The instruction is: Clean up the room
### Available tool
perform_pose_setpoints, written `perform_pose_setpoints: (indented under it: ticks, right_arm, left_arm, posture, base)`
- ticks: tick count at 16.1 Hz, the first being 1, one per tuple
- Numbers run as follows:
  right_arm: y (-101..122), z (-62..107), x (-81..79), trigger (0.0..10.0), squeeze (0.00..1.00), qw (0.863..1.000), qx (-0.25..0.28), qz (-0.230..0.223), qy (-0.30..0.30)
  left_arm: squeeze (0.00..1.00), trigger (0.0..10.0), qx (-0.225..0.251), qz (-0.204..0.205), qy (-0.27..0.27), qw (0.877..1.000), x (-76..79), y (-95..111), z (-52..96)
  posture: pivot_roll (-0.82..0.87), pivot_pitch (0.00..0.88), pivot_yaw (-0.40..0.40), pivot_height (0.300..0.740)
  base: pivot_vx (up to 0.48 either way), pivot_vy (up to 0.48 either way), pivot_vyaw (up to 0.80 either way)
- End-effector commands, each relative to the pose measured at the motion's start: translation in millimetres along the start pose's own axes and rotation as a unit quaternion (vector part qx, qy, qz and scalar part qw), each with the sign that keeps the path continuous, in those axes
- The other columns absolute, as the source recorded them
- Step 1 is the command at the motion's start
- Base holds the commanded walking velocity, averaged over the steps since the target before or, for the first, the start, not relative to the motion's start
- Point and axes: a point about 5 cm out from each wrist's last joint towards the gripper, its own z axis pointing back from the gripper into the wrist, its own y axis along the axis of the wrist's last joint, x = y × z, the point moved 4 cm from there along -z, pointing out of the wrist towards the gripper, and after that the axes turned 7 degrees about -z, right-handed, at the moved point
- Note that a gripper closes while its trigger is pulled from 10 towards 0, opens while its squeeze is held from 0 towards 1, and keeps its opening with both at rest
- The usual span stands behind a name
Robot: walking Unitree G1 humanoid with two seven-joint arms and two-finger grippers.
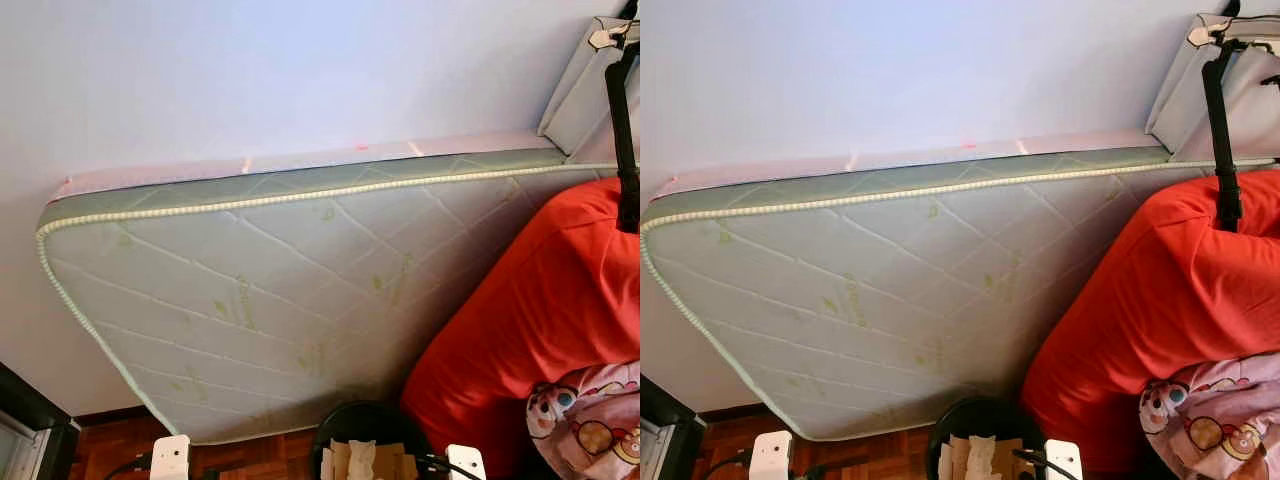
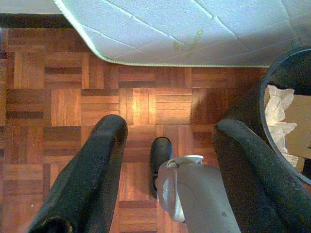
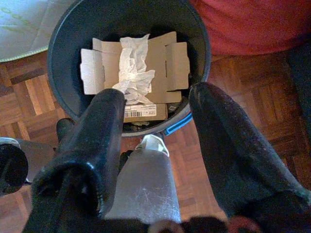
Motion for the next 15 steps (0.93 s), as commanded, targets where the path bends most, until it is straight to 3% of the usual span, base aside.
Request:
perform_pose_setpoints:
  ticks: [1, 7, 15]
  right_arm:
    - [-1.4, -0.1, -1.6, 10.0, 0.0, 1.0, -0.001, -0.001, -0.001]
    - [0.1, -0.5, -3.8, 10.0, 0.0, 1.0, 0.002, 0.012, 0.001]
    - [1.1, -0.7, -6.1, 10.0, 0.0, 1.0, 0.007, 0.016, 0.004]
  left_arm:
    - [0.0, 10.0, -0.01, 0.003, 0.002, 1.0, 0.3, -5.0, 0.7]
    - [0.0, 10.0, -0.009, -0.005, 0.001, 1.0, 2.2, -3.4, 0.0]
    - [0.0, 10.0, -0.011, -0.011, -0.002, 1.0, 1.6, -3.1, 0.0]
  posture:
    - [0.07, 0.0, -0.043, 0.74]
    - [0.08, 0.0, -0.04, 0.74]
    - [0.08, 0.0, -0.031, 0.74]
  base:
    - [0.0, 0.0, 0.0]
    - [0.0, 0.0, 0.0]
    - [0.0, 0.0, 0.8]
